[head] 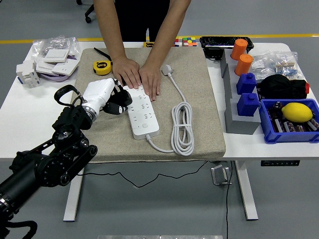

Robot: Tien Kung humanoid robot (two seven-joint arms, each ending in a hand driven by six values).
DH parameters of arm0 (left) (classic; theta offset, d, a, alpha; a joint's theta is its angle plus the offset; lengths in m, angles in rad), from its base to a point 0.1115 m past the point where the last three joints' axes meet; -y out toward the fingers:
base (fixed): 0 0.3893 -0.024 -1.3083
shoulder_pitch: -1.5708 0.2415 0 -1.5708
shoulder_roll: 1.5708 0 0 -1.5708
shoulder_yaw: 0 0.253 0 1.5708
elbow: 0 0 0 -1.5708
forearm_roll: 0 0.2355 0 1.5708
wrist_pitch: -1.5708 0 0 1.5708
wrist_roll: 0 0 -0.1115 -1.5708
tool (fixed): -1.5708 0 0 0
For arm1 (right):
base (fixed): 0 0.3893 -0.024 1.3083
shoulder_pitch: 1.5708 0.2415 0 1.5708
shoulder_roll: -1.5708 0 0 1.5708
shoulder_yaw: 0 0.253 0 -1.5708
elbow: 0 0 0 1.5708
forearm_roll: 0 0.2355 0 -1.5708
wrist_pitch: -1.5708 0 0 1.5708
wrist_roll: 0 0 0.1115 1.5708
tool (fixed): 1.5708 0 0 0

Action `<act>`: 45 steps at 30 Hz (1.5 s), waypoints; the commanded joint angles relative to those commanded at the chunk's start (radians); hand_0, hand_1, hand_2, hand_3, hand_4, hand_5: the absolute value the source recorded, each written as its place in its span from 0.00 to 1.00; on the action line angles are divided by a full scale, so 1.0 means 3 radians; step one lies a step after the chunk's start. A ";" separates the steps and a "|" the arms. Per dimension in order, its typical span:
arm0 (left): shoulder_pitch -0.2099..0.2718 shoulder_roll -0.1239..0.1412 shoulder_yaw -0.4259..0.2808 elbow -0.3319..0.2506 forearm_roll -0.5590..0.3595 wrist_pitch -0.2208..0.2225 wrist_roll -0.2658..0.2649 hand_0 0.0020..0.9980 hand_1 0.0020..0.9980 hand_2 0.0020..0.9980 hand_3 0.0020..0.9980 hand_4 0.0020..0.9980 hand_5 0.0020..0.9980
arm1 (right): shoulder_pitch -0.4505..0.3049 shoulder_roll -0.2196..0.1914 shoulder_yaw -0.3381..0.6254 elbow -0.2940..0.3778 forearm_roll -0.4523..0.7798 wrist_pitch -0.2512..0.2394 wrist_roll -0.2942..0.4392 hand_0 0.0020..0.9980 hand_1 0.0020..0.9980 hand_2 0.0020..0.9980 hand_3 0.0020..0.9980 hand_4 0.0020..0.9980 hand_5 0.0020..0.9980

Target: Pick up the plug,place it near the board,insert it into the board,press the button

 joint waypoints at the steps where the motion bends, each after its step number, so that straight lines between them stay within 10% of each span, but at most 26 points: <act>1: -0.0011 0.0044 -0.0006 -0.0065 0.0015 -0.0018 0.0013 0.37 0.21 0.25 0.37 0.54 0.00 | 0.0002 -0.0001 0.0004 0.0000 -0.0001 -0.0001 0.0000 1.00 0.93 0.86 0.90 1.00 1.00; 9: -0.0025 0.0486 -0.0177 -0.0688 0.0172 -0.0216 0.0134 0.37 0.21 0.25 0.37 0.54 0.00 | 0.0004 -0.0006 0.0025 0.0000 0.0020 -0.0009 0.0005 1.00 0.93 0.86 0.90 1.00 1.00; 16: 0.0044 0.0732 -0.0469 -0.0865 -0.0009 -0.0163 0.0077 0.37 0.21 0.26 0.37 0.55 0.00 | 0.0001 -0.0012 0.0055 0.0000 0.0028 -0.0020 0.0003 1.00 0.93 0.86 0.90 1.00 1.00; 44: 0.0430 0.0437 -0.0404 0.0160 -0.0829 0.0213 -0.0352 0.38 0.32 0.40 0.54 0.71 0.00 | 0.0039 -0.0026 0.0047 0.0000 0.0040 -0.0024 0.0010 1.00 0.93 0.86 0.90 1.00 1.00; 45: 0.0436 0.0435 -0.0411 0.0158 -0.0852 0.0213 -0.0365 0.41 0.46 0.51 0.52 0.83 0.04 | 0.0032 -0.0026 0.0044 0.0000 0.0042 -0.0023 0.0010 1.00 0.92 0.86 0.90 1.00 1.00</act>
